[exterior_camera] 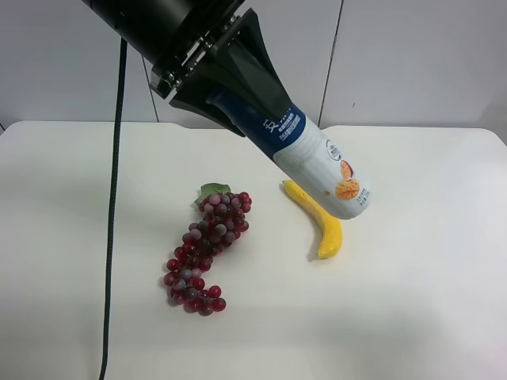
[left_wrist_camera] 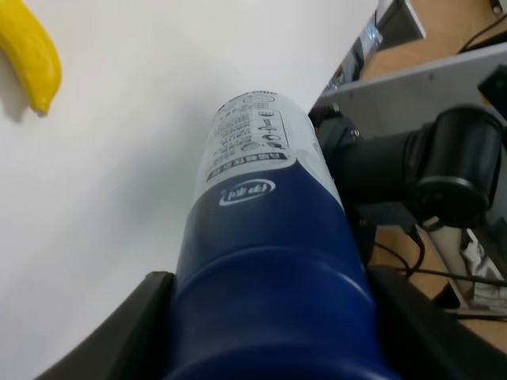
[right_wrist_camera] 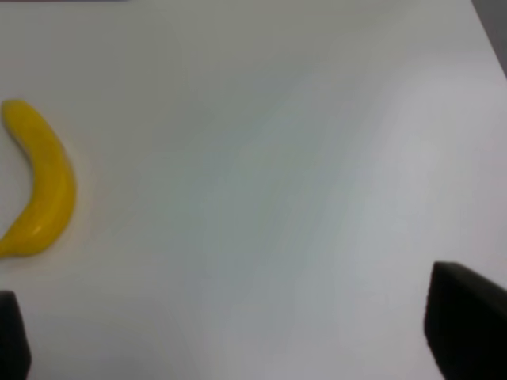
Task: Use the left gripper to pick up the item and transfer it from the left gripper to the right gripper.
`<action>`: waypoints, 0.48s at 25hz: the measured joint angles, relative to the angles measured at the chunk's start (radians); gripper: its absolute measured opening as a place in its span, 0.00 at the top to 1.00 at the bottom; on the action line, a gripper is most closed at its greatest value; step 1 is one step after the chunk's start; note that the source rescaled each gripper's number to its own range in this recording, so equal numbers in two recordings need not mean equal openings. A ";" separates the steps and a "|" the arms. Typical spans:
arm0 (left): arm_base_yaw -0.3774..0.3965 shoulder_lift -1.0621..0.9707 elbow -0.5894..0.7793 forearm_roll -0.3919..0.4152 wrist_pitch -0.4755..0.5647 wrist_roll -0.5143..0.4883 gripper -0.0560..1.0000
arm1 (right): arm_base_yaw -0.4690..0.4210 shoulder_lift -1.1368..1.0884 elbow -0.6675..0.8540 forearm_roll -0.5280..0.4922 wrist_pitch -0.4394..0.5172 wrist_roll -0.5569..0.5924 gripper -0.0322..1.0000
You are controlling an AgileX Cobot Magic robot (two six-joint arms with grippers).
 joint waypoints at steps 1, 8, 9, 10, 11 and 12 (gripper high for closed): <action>0.000 0.000 0.000 0.000 -0.004 -0.001 0.95 | 0.000 0.000 0.000 0.002 -0.001 0.000 0.00; 0.000 0.000 0.000 0.001 -0.007 -0.002 0.95 | -0.001 0.141 -0.115 0.106 -0.001 -0.113 0.00; 0.000 0.000 0.000 0.001 -0.011 -0.002 0.95 | 0.002 0.189 -0.141 0.132 -0.003 -0.142 0.00; 0.000 0.000 0.000 0.001 -0.015 -0.002 0.95 | 0.016 0.228 -0.161 0.162 -0.012 -0.176 0.00; 0.000 0.000 0.000 0.001 -0.017 -0.003 0.95 | 0.036 0.272 -0.182 0.190 -0.028 -0.211 0.00; 0.000 0.000 0.000 0.001 -0.022 -0.003 0.95 | 0.055 0.317 -0.200 0.207 -0.043 -0.241 0.00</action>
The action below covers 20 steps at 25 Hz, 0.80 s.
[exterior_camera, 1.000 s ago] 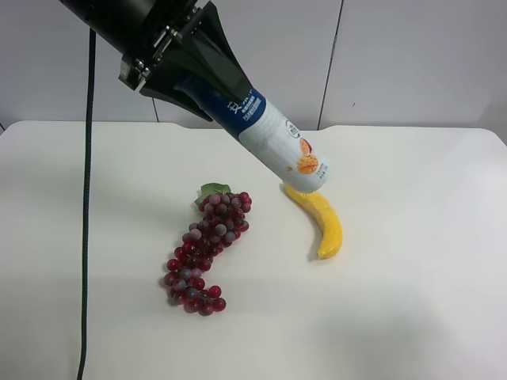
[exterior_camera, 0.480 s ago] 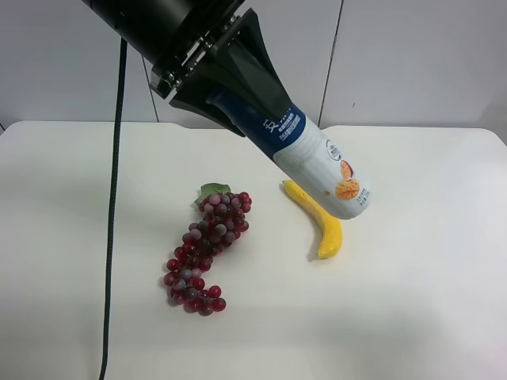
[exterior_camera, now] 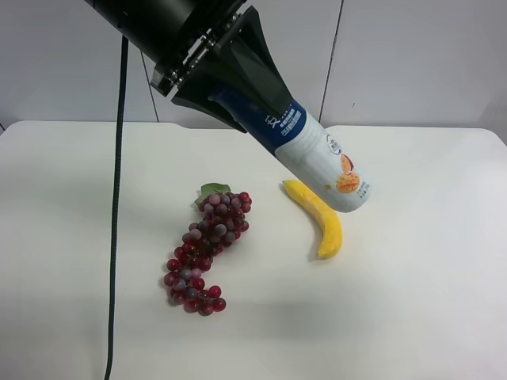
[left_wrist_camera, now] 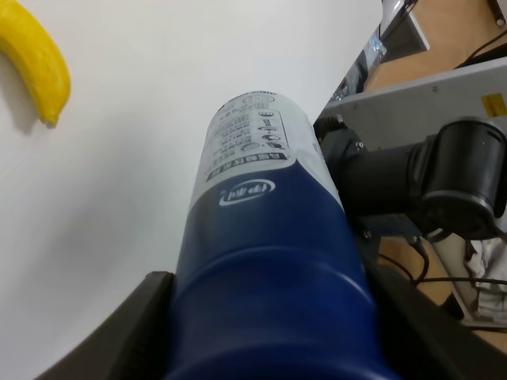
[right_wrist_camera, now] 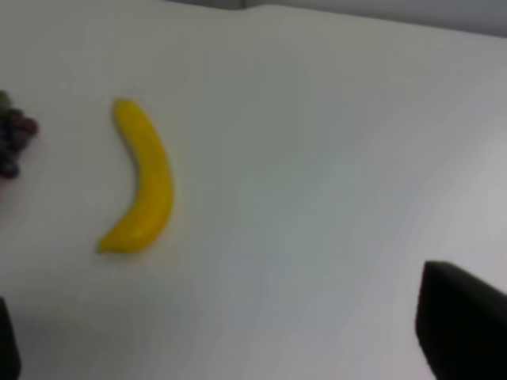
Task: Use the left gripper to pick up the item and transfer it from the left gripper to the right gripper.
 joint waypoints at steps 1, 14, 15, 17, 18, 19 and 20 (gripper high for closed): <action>0.000 0.000 0.000 0.000 -0.003 0.000 0.95 | 0.027 0.044 -0.013 0.016 -0.019 -0.033 0.00; 0.000 0.000 0.000 0.000 -0.011 -0.007 0.95 | 0.424 0.560 -0.199 0.029 -0.195 -0.260 0.00; 0.000 0.000 0.000 0.000 -0.011 -0.009 0.95 | 0.449 0.596 -0.205 0.027 -0.204 -0.272 0.00; 0.000 0.000 0.000 0.000 -0.016 -0.016 0.95 | 0.496 0.655 -0.210 0.023 -0.227 -0.303 0.00; 0.000 0.000 0.000 0.000 -0.019 -0.019 0.95 | 0.513 0.685 -0.210 0.021 -0.236 -0.313 0.00; 0.000 0.000 0.000 0.000 -0.021 -0.023 0.95 | 0.531 0.712 -0.210 0.019 -0.249 -0.323 0.00; 0.000 0.000 0.000 0.000 -0.023 -0.025 0.95 | 0.545 0.734 -0.210 0.019 -0.261 -0.335 0.00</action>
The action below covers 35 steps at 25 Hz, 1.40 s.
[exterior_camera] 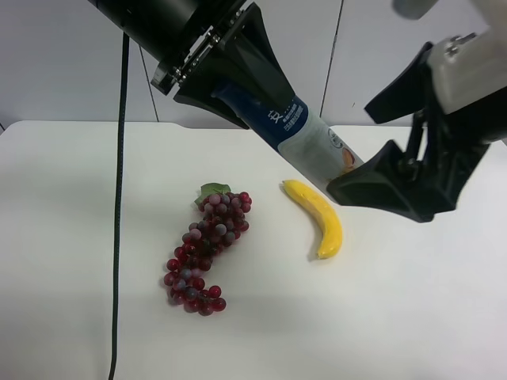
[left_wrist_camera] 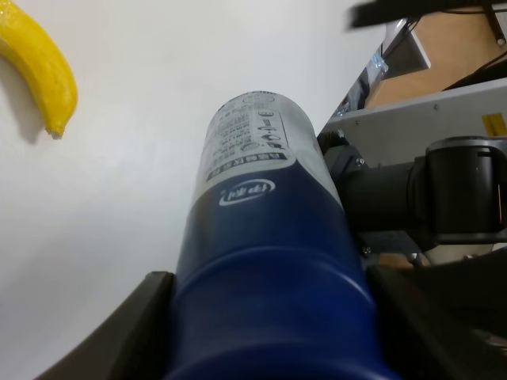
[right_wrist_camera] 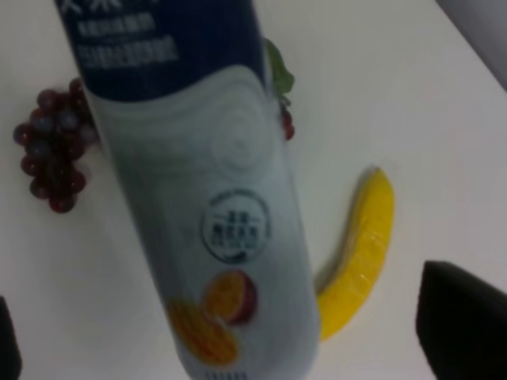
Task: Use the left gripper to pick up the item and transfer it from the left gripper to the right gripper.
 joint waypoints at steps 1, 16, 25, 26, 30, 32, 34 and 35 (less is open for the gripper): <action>0.000 0.000 0.000 0.000 -0.001 -0.001 0.95 | 0.009 0.025 0.000 0.000 -0.009 -0.010 0.00; 0.000 0.000 0.000 0.000 -0.001 -0.008 0.95 | 0.025 0.101 0.000 -0.003 -0.090 -0.100 0.00; 0.000 0.000 0.000 -0.013 0.007 -0.009 0.95 | 0.025 0.117 0.000 -0.003 -0.095 -0.103 0.05; 0.000 0.000 0.000 -0.017 0.007 -0.009 0.95 | 0.025 0.117 0.000 -0.003 -0.095 -0.103 0.09; 0.000 0.000 0.000 -0.019 0.007 -0.009 0.95 | 0.025 0.117 0.000 -0.003 -0.095 -0.103 0.34; 0.000 0.000 0.000 -0.020 0.007 -0.009 0.95 | 0.025 0.117 0.000 -0.003 -0.095 -0.103 0.50; 0.000 0.000 0.000 -0.020 0.007 -0.009 0.95 | 0.025 0.117 0.000 -0.003 -0.095 -0.103 0.66; 0.000 0.000 0.000 -0.020 0.007 -0.009 0.95 | 0.025 0.117 0.000 -0.003 -0.095 -0.103 0.76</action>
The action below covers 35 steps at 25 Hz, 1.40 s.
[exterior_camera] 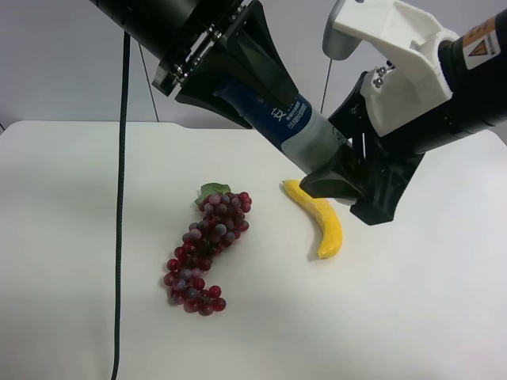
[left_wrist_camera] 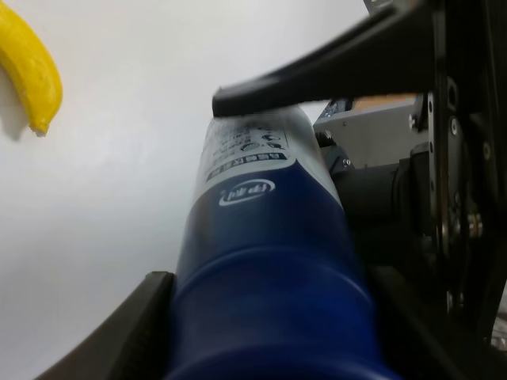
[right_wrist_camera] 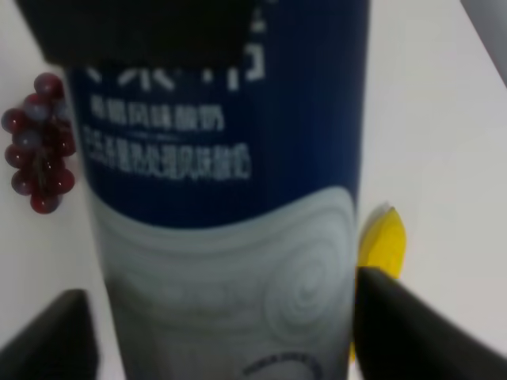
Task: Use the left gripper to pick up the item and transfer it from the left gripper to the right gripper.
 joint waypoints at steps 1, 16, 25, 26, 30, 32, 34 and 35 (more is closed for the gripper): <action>0.000 0.000 0.000 -0.001 0.004 0.000 0.95 | 0.000 0.000 0.000 -0.003 -0.001 0.000 0.87; 0.000 0.000 0.000 -0.003 -0.010 0.042 0.95 | 0.001 0.000 0.000 -0.006 -0.004 0.000 0.97; 0.000 0.000 0.000 -0.029 -0.078 -0.051 0.35 | 0.001 0.002 0.002 -0.005 0.016 0.000 0.97; 0.000 0.000 0.000 -0.029 -0.085 -0.055 0.34 | 0.001 0.002 0.002 -0.005 0.016 0.000 0.97; 0.000 0.000 0.000 -0.029 -0.088 -0.057 0.33 | 0.001 0.002 0.002 -0.004 0.016 0.000 0.97; 0.000 0.000 0.000 -0.029 -0.093 -0.057 0.33 | 0.001 0.002 0.002 -0.004 0.016 0.000 0.97; 0.004 0.000 0.000 -0.029 -0.104 -0.058 0.33 | 0.001 0.002 0.002 -0.004 0.016 0.000 0.97; 0.012 0.000 0.000 -0.030 -0.108 -0.059 0.33 | 0.001 0.002 0.002 -0.004 0.016 0.000 0.97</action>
